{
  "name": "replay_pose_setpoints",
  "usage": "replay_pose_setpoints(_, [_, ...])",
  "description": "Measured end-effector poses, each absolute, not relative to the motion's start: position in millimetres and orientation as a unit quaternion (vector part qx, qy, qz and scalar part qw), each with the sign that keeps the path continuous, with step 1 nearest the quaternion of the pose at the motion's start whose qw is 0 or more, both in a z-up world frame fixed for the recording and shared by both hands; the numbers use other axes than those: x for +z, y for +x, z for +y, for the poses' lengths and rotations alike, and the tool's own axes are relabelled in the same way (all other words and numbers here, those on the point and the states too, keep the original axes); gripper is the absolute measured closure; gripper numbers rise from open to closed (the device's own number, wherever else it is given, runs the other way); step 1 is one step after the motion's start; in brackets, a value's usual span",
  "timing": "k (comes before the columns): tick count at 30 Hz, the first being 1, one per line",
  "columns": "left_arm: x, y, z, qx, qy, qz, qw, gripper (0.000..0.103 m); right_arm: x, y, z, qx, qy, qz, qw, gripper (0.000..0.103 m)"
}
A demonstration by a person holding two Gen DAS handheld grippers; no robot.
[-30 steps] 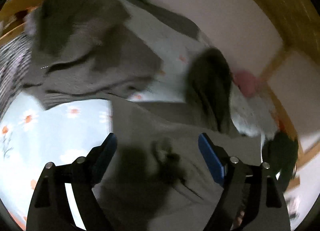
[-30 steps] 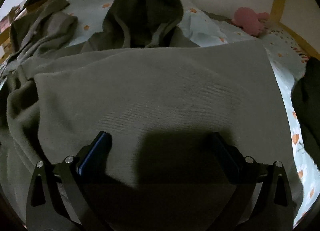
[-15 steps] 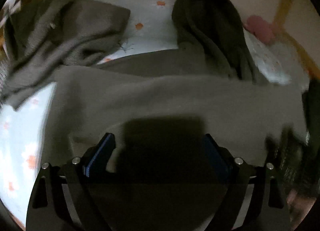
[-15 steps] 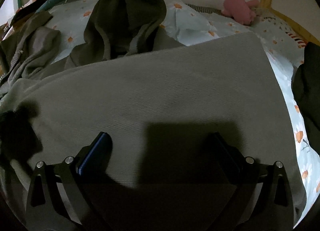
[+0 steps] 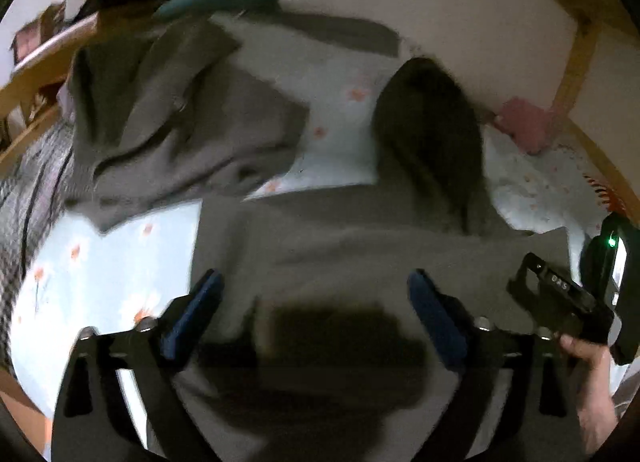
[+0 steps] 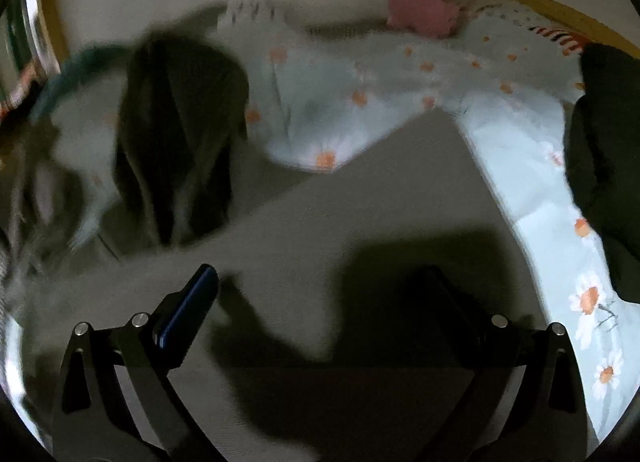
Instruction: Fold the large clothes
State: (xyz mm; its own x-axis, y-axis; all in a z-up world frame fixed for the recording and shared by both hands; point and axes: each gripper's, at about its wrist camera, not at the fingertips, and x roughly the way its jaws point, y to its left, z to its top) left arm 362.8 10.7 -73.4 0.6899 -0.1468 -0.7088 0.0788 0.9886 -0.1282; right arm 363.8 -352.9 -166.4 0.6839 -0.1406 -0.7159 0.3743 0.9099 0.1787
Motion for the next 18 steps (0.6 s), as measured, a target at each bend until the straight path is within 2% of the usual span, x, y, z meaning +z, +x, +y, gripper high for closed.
replay_pose_setpoints(4, [-102, 396, -39, -0.088, -0.002, 0.432, 0.898, 0.007, -158, 356, -342, -0.100, 0.132, 0.402, 0.900, 0.003])
replay_pose_setpoints(8, [-176, 434, -69, -0.050, 0.056, 0.496, 0.865, 0.007, -199, 361, -323, -0.098, 0.038, 0.484, 0.869, 0.003])
replay_pose_setpoints(9, [-187, 434, -68, -0.051, 0.056, 0.494, 0.866, 0.004, -211, 356, -326, -0.086, 0.048, 0.468, 0.878, 0.003])
replay_pose_setpoints(10, [-188, 425, -67, -0.058, 0.060, 0.447, 0.891, 0.004, -214, 351, -328, -0.081, 0.050, 0.450, 0.888, 0.002])
replay_pose_setpoints(11, [-190, 421, -68, -0.057, 0.066, 0.439, 0.894, 0.004, -216, 349, -328, -0.079, 0.048, 0.443, 0.892, 0.002])
replay_pose_setpoints(18, [-186, 415, -66, -0.063, 0.062, 0.448, 0.890, 0.005, -210, 351, -328, -0.078, 0.049, 0.449, 0.889, 0.003])
